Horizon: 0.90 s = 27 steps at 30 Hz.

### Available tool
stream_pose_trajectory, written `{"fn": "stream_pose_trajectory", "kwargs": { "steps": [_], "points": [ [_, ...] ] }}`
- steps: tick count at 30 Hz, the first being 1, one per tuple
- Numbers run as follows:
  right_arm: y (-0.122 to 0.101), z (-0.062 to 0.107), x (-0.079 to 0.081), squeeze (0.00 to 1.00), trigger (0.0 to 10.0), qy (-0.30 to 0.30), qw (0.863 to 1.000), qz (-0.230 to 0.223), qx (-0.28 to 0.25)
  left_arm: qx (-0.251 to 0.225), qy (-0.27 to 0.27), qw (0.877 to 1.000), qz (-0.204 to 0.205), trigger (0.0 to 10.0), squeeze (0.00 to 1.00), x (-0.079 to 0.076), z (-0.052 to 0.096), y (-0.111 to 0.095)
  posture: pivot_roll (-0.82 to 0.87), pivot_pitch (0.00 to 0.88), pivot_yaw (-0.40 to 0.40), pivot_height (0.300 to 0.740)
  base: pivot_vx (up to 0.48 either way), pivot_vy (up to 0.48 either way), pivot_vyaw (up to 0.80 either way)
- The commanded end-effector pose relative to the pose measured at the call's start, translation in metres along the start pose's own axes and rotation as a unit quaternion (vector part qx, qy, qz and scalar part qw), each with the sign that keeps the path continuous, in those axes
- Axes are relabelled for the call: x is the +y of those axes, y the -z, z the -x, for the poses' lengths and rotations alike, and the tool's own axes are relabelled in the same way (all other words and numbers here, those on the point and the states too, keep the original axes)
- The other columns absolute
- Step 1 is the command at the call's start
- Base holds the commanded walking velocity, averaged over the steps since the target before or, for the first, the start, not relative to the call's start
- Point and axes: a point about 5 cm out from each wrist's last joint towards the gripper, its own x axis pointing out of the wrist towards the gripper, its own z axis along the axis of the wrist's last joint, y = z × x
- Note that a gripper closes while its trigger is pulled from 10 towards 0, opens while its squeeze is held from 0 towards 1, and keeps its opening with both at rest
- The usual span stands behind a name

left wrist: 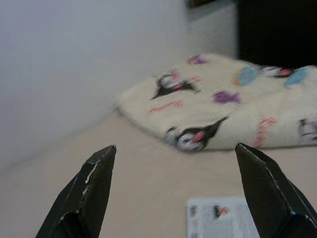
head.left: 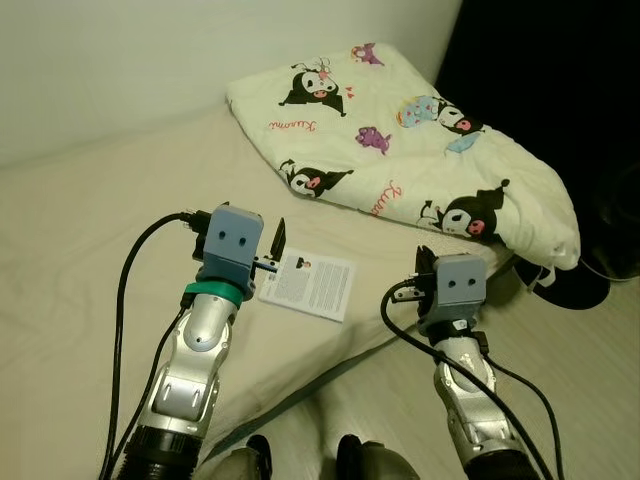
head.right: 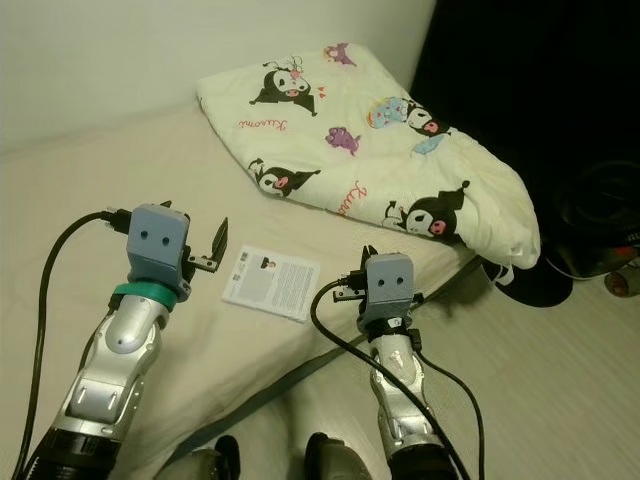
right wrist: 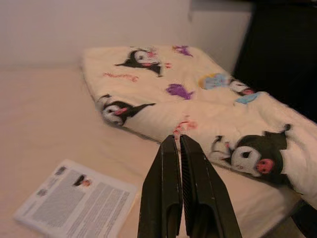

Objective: Clean up the room

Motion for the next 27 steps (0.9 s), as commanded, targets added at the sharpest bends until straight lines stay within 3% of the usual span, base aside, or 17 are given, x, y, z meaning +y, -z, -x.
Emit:
{"fn": "stream_pose_trajectory", "kwargs": {
  "steps": [1, 27],
  "points": [
    [0.0054, 0.0040, 0.0006, 0.00, 10.0, -0.001, 1.000, 0.001, 0.011, 0.017, 0.004, 1.000, -0.006, 10.0, 0.00, -0.0023, 0.0028, 0.0075, -0.12, 0.046, 0.032, 0.739, -0.322, 0.000, 0.00],
    [0.0070, 0.0063, 0.0009, 0.00, 10.0, -0.003, 1.000, 0.002, 0.013, 0.012, 0.020, 1.000, -0.003, 10.0, 0.00, -0.0075, 0.0061, 0.0072, -0.12, 0.055, 0.031, 0.739, -0.011, 0.000, 0.00]
  ]
}}
